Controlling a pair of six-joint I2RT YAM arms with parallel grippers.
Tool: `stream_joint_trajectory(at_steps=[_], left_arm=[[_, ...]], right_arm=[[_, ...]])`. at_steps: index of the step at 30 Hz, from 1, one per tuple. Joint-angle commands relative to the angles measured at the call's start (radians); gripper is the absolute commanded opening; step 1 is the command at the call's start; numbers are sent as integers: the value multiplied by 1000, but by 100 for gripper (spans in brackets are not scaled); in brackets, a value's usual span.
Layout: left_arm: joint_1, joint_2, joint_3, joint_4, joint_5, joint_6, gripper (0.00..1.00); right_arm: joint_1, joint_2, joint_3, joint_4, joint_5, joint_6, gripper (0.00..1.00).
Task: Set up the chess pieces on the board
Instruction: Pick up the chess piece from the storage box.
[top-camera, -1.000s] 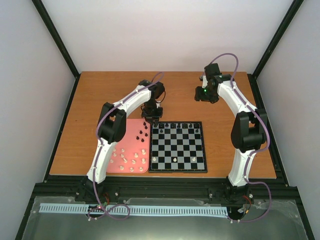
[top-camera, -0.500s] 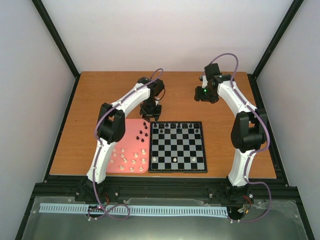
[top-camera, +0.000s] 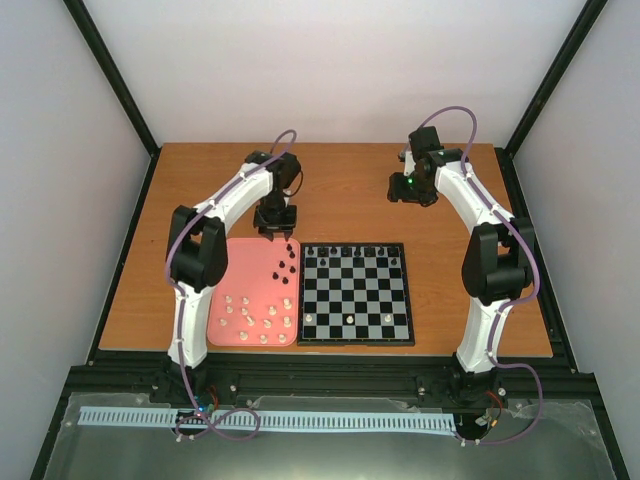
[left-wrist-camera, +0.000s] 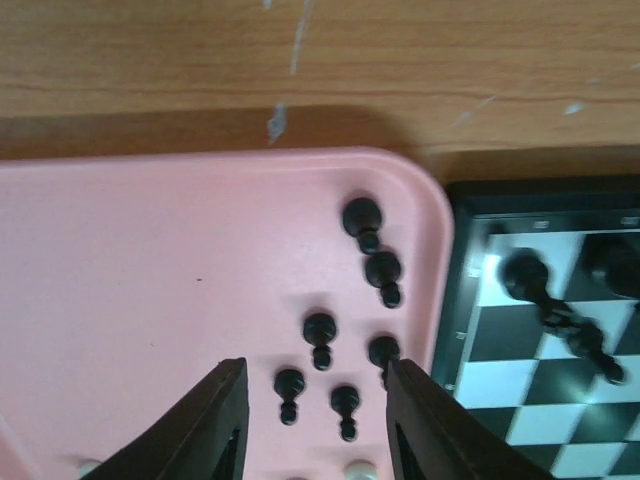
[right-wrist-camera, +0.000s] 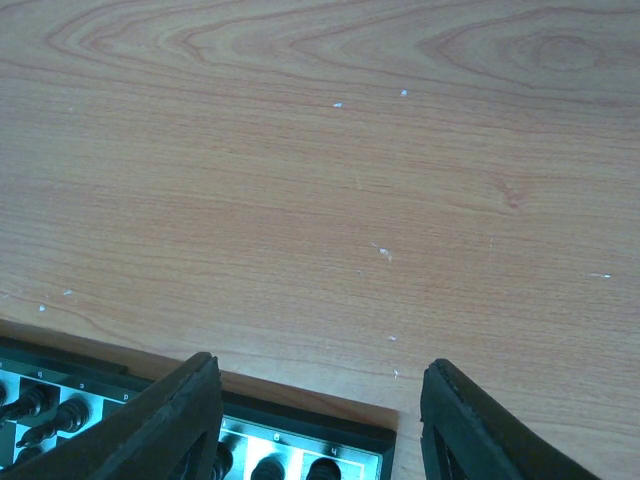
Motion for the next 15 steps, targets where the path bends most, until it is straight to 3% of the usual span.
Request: stream_joint_trajectory(at_steps=[1, 11, 15], left_arm=[[6, 8, -46, 58, 19, 9, 40], [6, 71, -16, 87, 36, 6, 37], [5, 93, -11, 94, 44, 10, 30]], right_arm=[[-9, -12, 3, 7, 1, -9, 55], [-9, -3, 14, 0, 8, -12, 55], [-9, 4, 19, -1, 8, -12, 55]])
